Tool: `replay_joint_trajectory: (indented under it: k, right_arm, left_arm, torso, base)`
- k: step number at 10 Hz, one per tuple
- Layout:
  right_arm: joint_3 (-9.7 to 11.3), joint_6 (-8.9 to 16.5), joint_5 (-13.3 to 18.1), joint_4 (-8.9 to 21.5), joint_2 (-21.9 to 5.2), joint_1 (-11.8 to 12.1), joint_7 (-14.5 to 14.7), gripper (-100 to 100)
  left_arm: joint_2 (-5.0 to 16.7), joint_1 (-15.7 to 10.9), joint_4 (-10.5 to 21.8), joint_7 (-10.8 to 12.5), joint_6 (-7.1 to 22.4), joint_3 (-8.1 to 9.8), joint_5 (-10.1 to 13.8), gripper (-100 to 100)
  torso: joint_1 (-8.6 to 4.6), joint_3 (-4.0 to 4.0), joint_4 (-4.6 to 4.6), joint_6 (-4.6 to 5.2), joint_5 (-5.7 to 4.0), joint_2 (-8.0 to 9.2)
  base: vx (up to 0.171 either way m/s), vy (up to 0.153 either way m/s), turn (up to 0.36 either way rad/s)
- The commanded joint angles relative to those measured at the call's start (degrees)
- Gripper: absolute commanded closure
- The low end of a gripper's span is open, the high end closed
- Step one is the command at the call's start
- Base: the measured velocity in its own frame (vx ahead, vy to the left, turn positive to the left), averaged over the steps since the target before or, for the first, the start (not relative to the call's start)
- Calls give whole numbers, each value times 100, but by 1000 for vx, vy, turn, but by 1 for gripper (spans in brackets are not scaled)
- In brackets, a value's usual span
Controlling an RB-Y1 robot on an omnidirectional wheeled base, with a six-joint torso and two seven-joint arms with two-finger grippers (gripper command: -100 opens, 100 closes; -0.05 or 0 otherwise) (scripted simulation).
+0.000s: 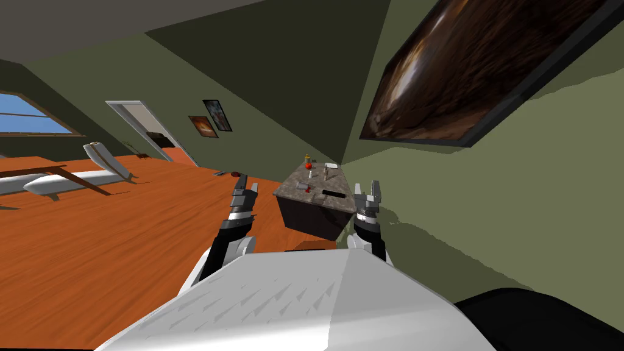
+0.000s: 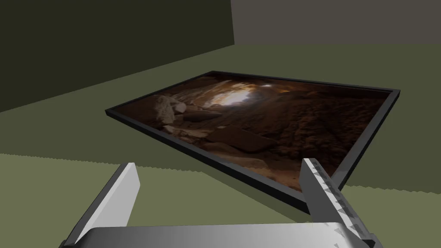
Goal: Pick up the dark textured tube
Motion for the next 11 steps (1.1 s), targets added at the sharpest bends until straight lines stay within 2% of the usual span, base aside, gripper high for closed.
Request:
replay_joint_trajectory:
  k: [1,11]
  right_arm:
    - [-11,8,5,16,-232,25,-26,-100]
    - [-23,131,175,368,-1847,276,-275,-100]
  left_arm:
    - [0,0,0,0,0,0,0,0]
    - [-1,-1,0,0,0,-1,0,0]
  torso:
    - [0,0,0,0,0,0]
    - [26,13,5,0,6,23]
  base:
    - [-23,15,-60]
    - [-53,58,-61]
